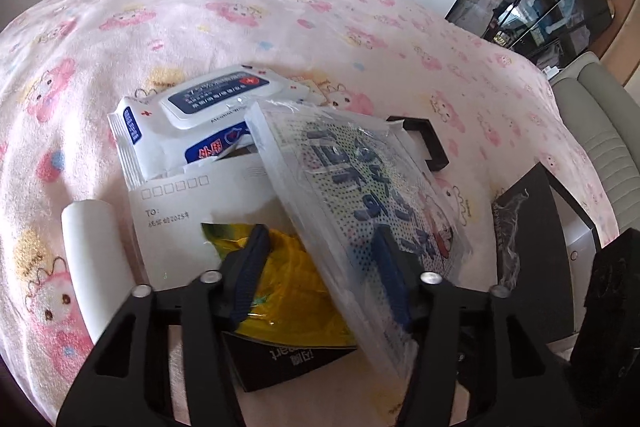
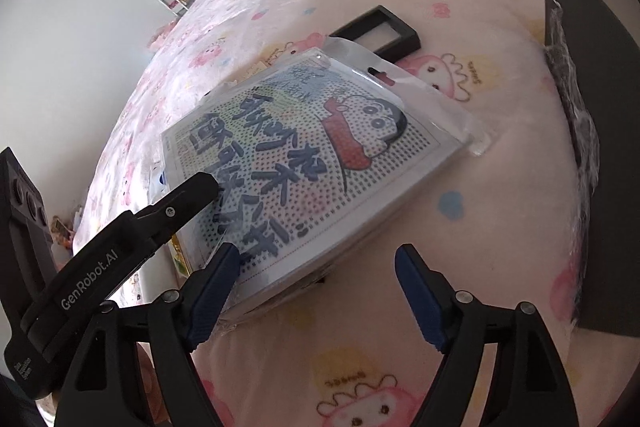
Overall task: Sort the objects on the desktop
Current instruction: 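Close the right gripper on the edge of the clear bagged bead-art kit, then lift the bead-art kit with the right gripper and carry it toward the black box, then lower the bead-art kit into the black box beside the GLASS PRO box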
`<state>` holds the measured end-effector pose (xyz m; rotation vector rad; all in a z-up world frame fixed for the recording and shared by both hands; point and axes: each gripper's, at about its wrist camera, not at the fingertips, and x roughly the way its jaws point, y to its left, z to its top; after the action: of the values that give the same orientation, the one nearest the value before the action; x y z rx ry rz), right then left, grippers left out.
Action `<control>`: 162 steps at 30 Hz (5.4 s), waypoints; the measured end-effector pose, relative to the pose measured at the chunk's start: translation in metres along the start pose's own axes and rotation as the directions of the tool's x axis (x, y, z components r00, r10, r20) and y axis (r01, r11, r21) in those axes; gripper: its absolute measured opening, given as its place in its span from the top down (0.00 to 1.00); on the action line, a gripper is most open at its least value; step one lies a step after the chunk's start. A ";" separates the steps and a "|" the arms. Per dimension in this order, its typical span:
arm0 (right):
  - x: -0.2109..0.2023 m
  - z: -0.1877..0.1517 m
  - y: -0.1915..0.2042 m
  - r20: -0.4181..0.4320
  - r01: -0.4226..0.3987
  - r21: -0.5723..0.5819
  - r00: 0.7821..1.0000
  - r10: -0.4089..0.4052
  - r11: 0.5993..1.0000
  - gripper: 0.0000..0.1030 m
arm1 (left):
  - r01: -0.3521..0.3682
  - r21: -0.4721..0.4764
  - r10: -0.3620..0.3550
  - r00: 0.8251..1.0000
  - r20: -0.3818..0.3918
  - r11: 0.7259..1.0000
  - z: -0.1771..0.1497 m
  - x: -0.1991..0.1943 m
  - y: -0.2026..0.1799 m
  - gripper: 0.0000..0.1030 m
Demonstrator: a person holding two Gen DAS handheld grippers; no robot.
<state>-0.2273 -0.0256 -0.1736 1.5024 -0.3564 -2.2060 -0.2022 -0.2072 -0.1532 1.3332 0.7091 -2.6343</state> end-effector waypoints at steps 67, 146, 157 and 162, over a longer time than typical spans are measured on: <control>-0.069 -0.071 -0.047 -0.019 -0.068 0.057 0.997 0.069 0.996 0.33 | 0.035 0.159 -0.025 0.998 -0.064 0.987 -0.095 -0.068 -0.024 0.63; -0.141 -0.165 -0.111 -0.009 0.039 0.031 0.999 -0.039 0.999 0.49 | 0.187 0.188 -0.140 0.961 -0.239 0.964 -0.203 -0.075 -0.063 0.40; -0.200 -0.156 -0.108 0.119 0.020 0.029 0.993 -0.023 0.999 0.49 | 0.269 0.248 -0.218 0.952 -0.215 0.931 -0.177 -0.114 -0.097 0.40; -0.233 -0.139 -0.118 0.172 0.036 0.026 0.984 -0.040 0.999 0.49 | 0.314 0.299 -0.260 0.943 -0.205 0.901 -0.158 -0.116 -0.138 0.40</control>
<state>-0.0516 0.1975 -0.0894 1.3436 -0.4122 -2.3766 -0.0564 -0.0270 -0.0927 1.6594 0.5353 -3.0116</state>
